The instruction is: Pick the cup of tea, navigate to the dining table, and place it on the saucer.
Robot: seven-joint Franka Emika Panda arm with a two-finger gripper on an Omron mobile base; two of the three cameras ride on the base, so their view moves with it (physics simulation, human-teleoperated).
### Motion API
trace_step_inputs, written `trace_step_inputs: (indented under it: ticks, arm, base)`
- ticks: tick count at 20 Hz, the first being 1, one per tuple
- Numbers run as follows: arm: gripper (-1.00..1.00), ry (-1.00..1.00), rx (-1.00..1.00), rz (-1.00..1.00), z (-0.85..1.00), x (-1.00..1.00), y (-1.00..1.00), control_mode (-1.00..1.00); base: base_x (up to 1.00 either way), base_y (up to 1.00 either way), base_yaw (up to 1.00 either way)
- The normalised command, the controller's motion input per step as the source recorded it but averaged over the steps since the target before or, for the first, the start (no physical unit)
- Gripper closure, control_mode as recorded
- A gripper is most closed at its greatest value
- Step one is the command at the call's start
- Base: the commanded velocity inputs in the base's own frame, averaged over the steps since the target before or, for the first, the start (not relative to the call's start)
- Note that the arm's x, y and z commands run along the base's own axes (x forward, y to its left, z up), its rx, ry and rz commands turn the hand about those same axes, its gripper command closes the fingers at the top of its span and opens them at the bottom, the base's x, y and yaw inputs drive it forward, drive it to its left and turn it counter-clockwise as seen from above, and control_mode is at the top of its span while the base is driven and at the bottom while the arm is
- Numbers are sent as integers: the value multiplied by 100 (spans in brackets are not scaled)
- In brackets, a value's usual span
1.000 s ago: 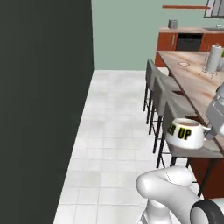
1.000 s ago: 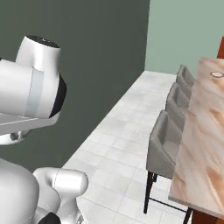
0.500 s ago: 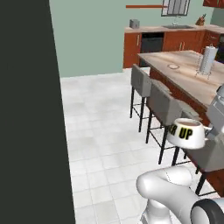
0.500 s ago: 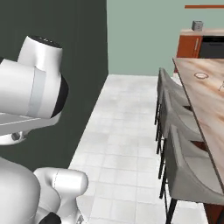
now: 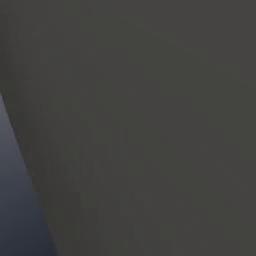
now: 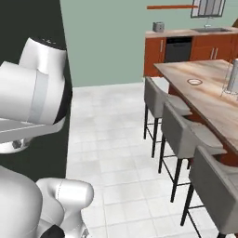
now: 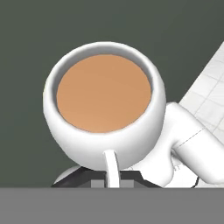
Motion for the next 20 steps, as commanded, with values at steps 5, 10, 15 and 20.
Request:
trace_step_inputs:
  ticks: [5,10,15,20]
  arm:
    - [100,0,0,0,0,0,0,100]
    - [100,0,0,0,0,0,0,100]
    - [100,0,0,0,0,0,0,100]
    - [100,0,0,0,0,0,0,100]
  base:
    - [100,100,-54]
    - [99,100,-58]
    - [99,100,-58]
    - [100,100,-57]
